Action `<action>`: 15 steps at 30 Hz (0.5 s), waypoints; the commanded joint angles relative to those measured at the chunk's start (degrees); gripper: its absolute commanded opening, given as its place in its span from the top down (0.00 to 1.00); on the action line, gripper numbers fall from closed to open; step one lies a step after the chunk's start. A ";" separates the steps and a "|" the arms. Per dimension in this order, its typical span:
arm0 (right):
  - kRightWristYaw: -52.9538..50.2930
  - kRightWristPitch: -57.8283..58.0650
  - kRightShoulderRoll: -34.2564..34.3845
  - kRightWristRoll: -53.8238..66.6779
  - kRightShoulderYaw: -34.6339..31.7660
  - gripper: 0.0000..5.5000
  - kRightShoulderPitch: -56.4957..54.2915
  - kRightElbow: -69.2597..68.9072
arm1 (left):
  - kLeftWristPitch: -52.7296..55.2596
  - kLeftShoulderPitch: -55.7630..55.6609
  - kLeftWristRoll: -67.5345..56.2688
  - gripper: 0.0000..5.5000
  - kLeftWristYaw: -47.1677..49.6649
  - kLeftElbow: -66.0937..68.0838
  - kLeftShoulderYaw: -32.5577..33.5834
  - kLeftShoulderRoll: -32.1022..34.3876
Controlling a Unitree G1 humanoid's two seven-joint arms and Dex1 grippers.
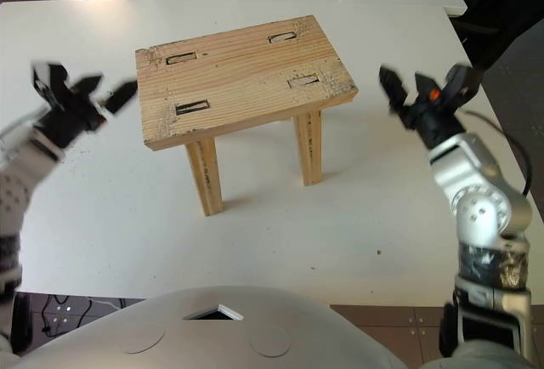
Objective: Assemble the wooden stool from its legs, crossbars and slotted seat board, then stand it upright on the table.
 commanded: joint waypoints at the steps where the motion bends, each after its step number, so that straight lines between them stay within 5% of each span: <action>1: 8.28 -7.44 -4.68 -18.00 8.37 0.18 7.29 -2.90 | -4.05 16.65 6.57 0.14 -15.52 -6.98 -6.18 4.73; 7: 19.87 -7.39 -5.07 -19.20 9.32 0.18 10.98 -5.99 | -0.30 25.31 -1.23 0.14 -34.03 -12.79 -3.93 9.23; 15: 24.40 -6.74 -0.56 -24.03 13.83 0.18 4.83 -5.97 | 0.96 13.87 7.05 0.14 -24.44 -8.81 -11.02 -0.27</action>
